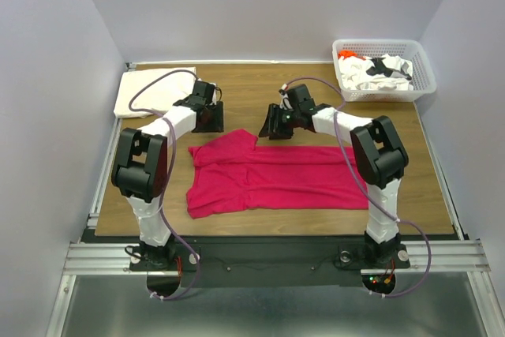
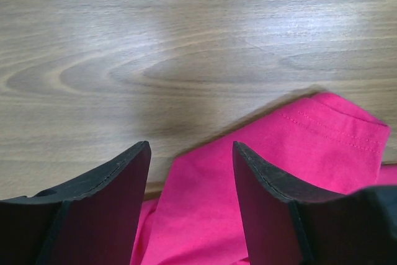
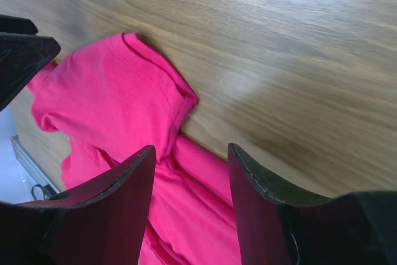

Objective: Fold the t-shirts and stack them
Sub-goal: Fold the tshirt

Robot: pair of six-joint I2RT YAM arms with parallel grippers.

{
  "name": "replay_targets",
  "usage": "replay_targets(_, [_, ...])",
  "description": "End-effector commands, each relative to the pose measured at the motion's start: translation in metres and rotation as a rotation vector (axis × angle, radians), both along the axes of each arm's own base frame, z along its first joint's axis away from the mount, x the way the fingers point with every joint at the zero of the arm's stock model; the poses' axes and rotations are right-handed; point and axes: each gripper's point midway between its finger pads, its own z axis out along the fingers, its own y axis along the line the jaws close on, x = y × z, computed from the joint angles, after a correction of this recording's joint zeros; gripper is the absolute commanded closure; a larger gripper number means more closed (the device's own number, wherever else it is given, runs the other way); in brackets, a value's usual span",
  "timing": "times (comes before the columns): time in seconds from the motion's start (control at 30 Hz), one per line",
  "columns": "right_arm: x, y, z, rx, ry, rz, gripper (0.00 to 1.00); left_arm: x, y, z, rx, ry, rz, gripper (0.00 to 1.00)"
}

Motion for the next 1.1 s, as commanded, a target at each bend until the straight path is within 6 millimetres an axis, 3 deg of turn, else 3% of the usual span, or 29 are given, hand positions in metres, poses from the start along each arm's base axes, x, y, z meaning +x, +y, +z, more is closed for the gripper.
replay_targets(0.0, [0.012,0.033,0.011,0.083,-0.034,0.032,0.44,0.008,-0.012,0.003,-0.021,0.003,-0.025,0.37])
replay_targets(0.37, [0.004,0.045,-0.040,0.058,0.062,0.045,0.47,0.003,-0.038,-0.022,-0.040,0.060,-0.080,0.41])
replay_targets(0.5, [0.005,0.046,-0.047,0.053,0.068,0.050,0.56,0.005,-0.042,-0.027,-0.042,0.066,-0.081,0.48])
replay_targets(0.53, [0.005,0.047,-0.048,0.054,0.067,0.054,0.63,0.007,-0.042,-0.027,-0.043,0.061,-0.079,0.55])
replay_targets(0.6, [0.006,0.048,-0.047,0.058,0.066,0.057,0.78,0.009,-0.043,-0.026,-0.042,0.055,-0.079,0.69])
replay_targets(0.67, [0.009,0.052,-0.039,0.071,0.046,0.071,0.86,0.012,-0.044,-0.018,-0.045,0.035,-0.084,0.80])
replay_targets(0.7, [0.011,0.052,-0.036,0.075,0.039,0.072,0.89,0.012,-0.044,-0.015,-0.045,0.028,-0.087,0.90])
replay_targets(0.77, [0.013,0.055,-0.028,0.081,0.019,0.082,0.98,0.013,-0.043,-0.004,-0.046,0.003,-0.085,0.99])
replay_targets(0.93, [0.011,0.057,-0.005,0.103,-0.024,0.108,0.99,0.009,-0.048,0.023,-0.089,-0.054,-0.104,1.00])
replay_targets(1.07, [0.002,0.059,0.015,0.117,-0.067,0.150,0.99,-0.005,-0.049,0.042,-0.111,-0.077,-0.100,1.00])
